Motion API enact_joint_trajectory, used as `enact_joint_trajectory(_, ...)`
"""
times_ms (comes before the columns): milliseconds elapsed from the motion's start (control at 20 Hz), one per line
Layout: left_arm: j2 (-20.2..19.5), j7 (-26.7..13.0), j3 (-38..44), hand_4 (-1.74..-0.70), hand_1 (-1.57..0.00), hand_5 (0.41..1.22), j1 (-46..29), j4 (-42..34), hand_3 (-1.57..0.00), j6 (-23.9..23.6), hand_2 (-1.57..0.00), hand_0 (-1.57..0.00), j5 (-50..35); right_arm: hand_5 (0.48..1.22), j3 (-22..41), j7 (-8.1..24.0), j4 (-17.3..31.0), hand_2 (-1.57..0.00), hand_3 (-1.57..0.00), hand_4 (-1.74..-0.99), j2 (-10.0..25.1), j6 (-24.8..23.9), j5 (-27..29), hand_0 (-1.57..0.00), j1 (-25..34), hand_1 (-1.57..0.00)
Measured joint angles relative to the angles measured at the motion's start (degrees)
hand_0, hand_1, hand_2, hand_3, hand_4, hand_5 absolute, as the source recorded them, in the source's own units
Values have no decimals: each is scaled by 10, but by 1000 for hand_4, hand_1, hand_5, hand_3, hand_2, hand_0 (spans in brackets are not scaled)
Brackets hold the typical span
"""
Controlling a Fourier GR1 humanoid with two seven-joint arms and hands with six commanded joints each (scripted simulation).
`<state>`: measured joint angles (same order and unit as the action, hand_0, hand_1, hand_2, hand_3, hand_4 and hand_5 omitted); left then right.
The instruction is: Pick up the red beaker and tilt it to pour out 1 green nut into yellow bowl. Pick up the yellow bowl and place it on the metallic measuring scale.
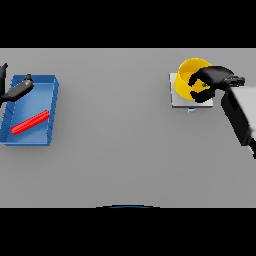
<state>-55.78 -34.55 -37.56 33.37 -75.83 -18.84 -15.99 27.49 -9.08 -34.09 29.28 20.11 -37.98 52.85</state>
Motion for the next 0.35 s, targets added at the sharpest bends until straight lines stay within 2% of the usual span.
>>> enact_joint_trajectory(200,8,-3,-8,-812,1,734,5,7,1,-5,1,1,8,741,14,-29,21,-207,-413,-1336,-7,4,-11,-104,4,-92)
enact_joint_trajectory(350,15,-3,-5,-821,1,734,7,10,1,-5,1,1,2,733,19,-27,26,-115,-348,-1308,-6,3,-19,-53,8,-47)
